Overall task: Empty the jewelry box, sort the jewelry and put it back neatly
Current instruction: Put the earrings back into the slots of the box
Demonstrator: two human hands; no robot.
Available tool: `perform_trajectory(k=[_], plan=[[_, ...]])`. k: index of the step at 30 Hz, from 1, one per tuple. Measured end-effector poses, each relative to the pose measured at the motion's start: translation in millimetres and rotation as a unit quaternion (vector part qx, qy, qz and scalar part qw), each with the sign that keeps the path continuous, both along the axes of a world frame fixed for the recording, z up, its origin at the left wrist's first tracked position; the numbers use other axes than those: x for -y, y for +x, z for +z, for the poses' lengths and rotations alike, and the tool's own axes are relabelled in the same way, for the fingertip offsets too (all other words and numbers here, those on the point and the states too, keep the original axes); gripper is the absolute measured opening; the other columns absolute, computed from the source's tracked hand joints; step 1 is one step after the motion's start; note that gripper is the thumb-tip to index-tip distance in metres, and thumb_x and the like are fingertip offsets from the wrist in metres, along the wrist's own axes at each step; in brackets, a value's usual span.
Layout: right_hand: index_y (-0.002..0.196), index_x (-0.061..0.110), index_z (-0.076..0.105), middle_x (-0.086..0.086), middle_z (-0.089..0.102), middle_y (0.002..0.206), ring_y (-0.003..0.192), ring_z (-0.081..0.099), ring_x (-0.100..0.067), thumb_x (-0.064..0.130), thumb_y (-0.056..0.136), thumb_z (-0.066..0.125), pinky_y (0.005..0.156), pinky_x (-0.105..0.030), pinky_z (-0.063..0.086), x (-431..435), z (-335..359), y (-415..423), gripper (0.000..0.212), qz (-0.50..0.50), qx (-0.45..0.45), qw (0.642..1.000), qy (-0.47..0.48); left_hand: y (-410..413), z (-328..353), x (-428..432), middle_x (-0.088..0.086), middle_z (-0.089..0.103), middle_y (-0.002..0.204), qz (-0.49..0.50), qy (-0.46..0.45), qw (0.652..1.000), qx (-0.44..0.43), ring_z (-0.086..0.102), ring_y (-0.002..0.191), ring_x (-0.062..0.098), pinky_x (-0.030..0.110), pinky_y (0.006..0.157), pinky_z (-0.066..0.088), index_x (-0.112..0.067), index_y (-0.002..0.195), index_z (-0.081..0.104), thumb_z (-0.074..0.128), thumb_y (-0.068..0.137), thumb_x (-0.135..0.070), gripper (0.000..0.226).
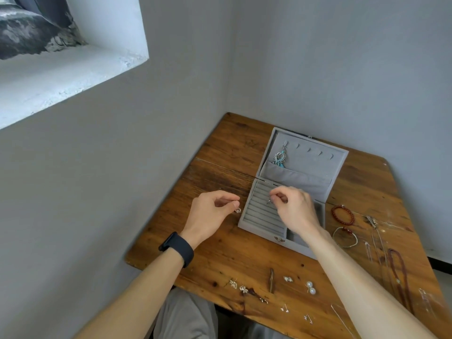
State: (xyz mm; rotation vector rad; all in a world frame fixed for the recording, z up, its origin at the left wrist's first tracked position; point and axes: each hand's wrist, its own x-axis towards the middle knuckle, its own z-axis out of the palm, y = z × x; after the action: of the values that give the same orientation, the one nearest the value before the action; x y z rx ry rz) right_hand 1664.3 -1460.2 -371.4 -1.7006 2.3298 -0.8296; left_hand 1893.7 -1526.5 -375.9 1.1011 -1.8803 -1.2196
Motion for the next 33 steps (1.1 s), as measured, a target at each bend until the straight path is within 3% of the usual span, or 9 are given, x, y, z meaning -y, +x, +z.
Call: perform_trajectory(k=[5,18,33], plan=[[0.106,0.025,0.075,0.003,0.073,0.105,0.102,0.064,-0.019,0.023,0.095,0.064,0.09,-0.038,0.055,24,4,-5,0.016,0.001,-0.024,0.999,0.04,1,-6,7,-0.032,0.07,0.091,-0.001,0.003,1.0,0.013,0.06,0.093,-0.017,-0.005,0.076,0.037,-0.039,0.097,0.077,0.074,0.089,-0.032,0.011],[0.103,0.027,0.076,0.002,0.075,0.105,0.099,0.067,-0.022,0.022,0.094,0.061,0.084,-0.033,0.056,47,11,-7,0.018,-0.02,-0.06,0.991,0.118,-2,-14,13,-0.031,0.071,0.091,-0.002,0.017,1.0,0.009,0.06,0.093,-0.016,-0.004,0.078,0.038,-0.037,0.098,0.077,0.073,0.089,-0.032,0.01],[0.106,0.025,0.076,-0.001,0.074,0.107,0.102,0.066,-0.022,0.026,0.095,0.063,0.083,-0.037,0.057,43,-1,-8,0.018,-0.039,-0.067,0.996,0.045,-32,7,15,-0.024,0.072,0.097,-0.047,-0.019,0.998,0.021,0.061,0.096,-0.014,0.0,0.082,0.041,-0.031,0.103,0.078,0.069,0.093,-0.027,0.014]])
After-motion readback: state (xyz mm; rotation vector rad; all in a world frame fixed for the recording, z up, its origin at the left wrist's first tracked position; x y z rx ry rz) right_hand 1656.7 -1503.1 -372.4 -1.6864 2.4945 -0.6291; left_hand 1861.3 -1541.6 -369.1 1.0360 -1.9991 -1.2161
